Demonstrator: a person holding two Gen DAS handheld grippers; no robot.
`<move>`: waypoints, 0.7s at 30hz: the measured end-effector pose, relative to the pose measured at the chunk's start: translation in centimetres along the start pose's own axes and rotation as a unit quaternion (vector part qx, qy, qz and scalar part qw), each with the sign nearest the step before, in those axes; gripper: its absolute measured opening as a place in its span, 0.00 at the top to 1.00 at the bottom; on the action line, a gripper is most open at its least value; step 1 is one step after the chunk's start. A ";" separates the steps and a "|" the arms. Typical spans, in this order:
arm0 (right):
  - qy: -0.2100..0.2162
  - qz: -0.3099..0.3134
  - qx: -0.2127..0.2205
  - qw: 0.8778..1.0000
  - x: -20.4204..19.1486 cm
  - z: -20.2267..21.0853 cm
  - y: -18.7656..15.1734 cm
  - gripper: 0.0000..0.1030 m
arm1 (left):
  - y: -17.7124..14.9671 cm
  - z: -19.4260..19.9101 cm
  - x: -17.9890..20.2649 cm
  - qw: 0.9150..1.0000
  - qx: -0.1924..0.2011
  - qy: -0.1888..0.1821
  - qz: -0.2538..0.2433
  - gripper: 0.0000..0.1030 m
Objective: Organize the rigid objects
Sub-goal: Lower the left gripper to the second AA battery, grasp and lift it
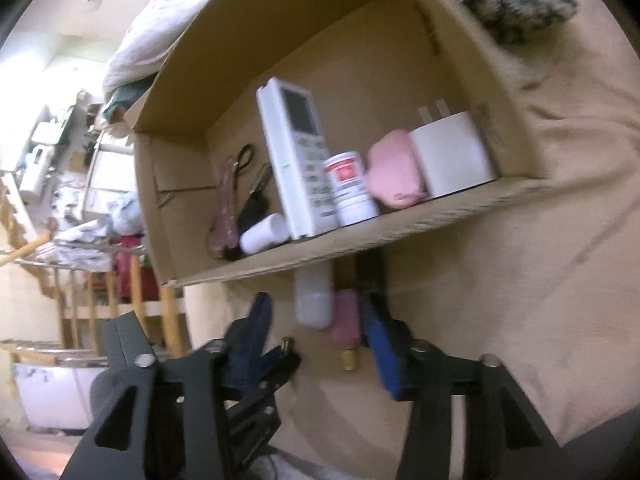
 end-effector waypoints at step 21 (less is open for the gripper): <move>-0.111 0.160 -0.052 0.980 -5.7 -8.8 -3.9 0.79 | 1.6 3.0 -8.9 0.986 0.039 0.016 0.159 0.91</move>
Point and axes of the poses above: each gripper's, at about its wrist camera, not at the fingertips, and z roughly against the way its jaws point, x to its right, y to its top, the point moved 6 cm from there along -z, roughly the way its jaws point, and after that the axes turned 14 degrees about x, right-handed, at the moved point
